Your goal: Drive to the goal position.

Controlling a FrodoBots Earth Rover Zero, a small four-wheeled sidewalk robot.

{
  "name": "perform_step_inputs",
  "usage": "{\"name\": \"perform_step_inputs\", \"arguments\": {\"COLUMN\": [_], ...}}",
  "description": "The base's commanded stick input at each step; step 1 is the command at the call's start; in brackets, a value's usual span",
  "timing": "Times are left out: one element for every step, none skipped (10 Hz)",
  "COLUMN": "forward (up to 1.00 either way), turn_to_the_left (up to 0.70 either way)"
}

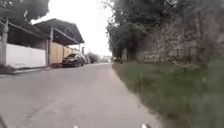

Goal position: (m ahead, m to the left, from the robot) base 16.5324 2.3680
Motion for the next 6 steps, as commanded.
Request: {"name": "perform_step_inputs", "arguments": {"forward": [1.0, 1.0, 1.0, 1.0, 1.0, 1.0], "turn_to_the_left": [0.0, 0.0, 0.0, 0.0, 0.0, 0.0]}}
